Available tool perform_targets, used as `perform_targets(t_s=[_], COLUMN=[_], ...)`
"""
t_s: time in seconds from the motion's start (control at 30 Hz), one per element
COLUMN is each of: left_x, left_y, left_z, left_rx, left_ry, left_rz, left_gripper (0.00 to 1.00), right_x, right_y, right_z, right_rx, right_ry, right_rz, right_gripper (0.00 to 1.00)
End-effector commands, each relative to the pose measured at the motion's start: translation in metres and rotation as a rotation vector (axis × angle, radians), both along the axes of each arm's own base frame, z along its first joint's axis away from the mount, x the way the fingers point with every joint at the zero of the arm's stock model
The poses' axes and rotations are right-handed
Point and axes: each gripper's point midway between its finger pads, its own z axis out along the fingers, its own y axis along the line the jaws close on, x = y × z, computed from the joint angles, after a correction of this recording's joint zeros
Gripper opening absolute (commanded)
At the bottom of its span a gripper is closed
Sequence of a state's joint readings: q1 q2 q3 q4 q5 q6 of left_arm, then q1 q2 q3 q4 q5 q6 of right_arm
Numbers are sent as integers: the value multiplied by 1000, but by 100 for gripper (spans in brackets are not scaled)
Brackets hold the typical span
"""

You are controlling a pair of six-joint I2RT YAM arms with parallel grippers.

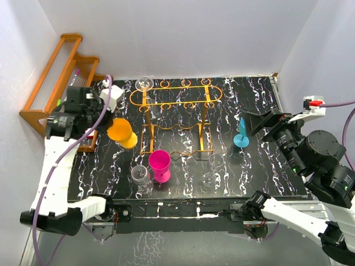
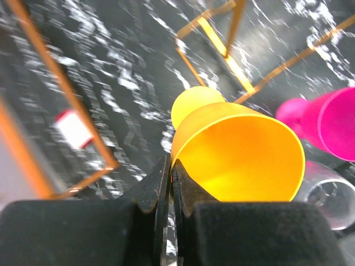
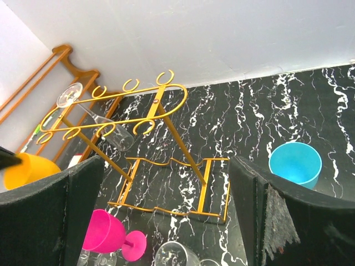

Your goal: Place the wine glass upside down on the wine glass rack

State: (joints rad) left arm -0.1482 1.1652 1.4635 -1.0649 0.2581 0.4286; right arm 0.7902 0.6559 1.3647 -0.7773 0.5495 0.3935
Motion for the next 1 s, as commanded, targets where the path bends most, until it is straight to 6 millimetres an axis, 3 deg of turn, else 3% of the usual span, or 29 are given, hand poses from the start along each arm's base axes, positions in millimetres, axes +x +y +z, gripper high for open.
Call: perform_targets(t_s=[0.0, 0.2, 0.3, 0.33, 0.47, 0.6, 0.77, 0.87, 0.97], left_x=[-6, 4, 12, 12, 5, 9, -28, -62, -91], left_y=[40, 86, 97, 95, 59, 40, 11, -15, -37], left_z=[72, 142, 192, 217, 271, 297, 339, 347, 332], left_rx=[171, 375, 440, 431, 365, 318, 252, 157, 118], left_ry=[-241, -523, -758, -893, -1315, -1474, -1818, -1991, -2155], left_rz=[87, 222, 266, 263, 108, 45, -83, -232, -390], left_gripper=[0, 0, 0, 0, 0, 0, 0, 0, 0], right_x=[5, 17, 21, 23, 28, 31, 29, 31, 27], right_y=[12, 29, 38, 44, 72, 103, 142, 167, 185], right_z=[27, 31, 41, 46, 65, 84, 108, 117, 132], right_rx=[37, 21, 27, 31, 47, 78, 165, 223, 302], right_ry=[-70, -80, -111, -125, -169, -205, -255, -271, -328], right_rz=[34, 61, 86, 103, 200, 310, 466, 551, 637], right_gripper=[98, 98, 98, 98, 98, 98, 98, 98, 99])
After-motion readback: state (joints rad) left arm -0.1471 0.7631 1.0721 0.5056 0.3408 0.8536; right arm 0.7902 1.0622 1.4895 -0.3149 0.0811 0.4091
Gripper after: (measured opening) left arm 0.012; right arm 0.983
